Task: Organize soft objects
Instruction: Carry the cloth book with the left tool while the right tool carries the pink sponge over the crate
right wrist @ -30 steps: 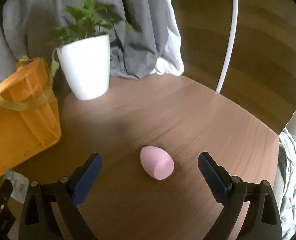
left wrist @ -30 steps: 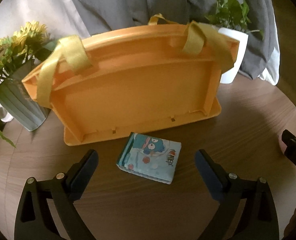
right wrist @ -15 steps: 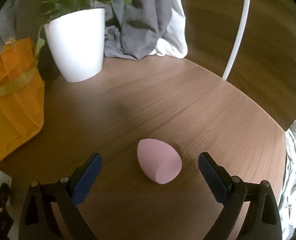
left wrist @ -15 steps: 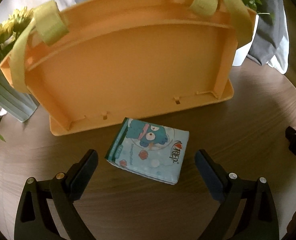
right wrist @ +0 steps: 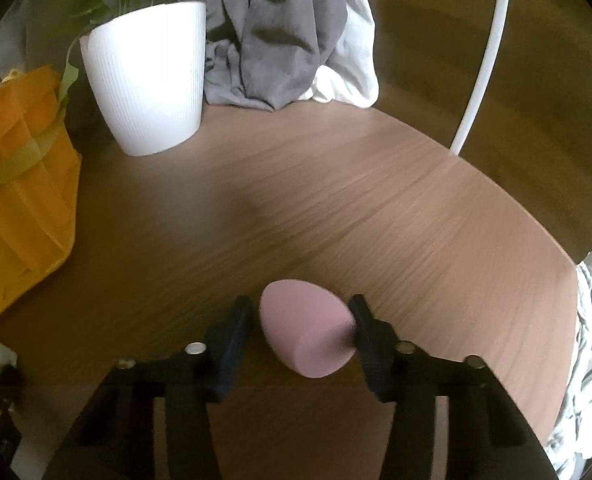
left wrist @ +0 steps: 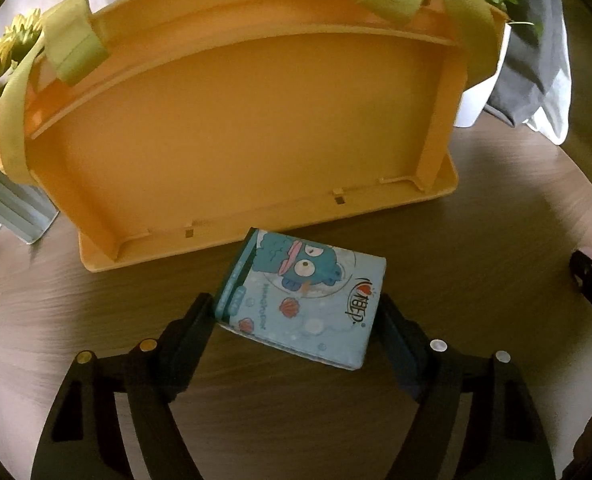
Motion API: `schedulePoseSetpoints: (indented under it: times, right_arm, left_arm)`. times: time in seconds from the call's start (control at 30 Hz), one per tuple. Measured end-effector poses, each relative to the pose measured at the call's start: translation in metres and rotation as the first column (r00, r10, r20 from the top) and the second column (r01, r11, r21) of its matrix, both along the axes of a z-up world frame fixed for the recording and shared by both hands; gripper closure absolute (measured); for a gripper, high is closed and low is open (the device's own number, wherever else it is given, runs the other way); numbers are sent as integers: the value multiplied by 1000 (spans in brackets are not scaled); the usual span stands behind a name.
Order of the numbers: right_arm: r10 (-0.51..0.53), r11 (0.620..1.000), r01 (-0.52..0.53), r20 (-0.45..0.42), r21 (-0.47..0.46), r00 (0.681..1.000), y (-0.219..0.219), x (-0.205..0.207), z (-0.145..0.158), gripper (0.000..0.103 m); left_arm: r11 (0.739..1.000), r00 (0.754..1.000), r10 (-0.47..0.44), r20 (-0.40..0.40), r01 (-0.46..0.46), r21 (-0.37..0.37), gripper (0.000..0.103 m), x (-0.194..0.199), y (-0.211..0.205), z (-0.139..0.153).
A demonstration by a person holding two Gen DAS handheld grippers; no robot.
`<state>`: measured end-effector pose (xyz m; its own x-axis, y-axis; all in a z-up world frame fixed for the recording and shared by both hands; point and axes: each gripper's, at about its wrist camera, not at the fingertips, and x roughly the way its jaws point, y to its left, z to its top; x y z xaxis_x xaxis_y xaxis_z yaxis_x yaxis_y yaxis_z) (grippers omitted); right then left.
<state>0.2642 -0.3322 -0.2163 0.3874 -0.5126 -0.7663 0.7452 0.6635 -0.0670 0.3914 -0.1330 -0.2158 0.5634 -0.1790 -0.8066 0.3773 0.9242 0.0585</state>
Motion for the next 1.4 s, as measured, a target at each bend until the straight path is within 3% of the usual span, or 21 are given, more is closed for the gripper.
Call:
schedulePoseSetpoints:
  times: [0.73,1.2,1.4]
  right_arm:
    - [143,990,-142,107,-17,984,25,-7,40,60]
    - [243,970,-235,185,-63,952,54,-21,74,60]
    - [311,950,-294,226,-105,923,71,-20,96,60]
  left_arm:
    - [997,994,9,109,0,-76,25,-34,11,52]
    - [991,979,52,199,-26,-134,25,-60,42,95]
    - [987,965,85,249,-48,-150,25,-65,52,115]
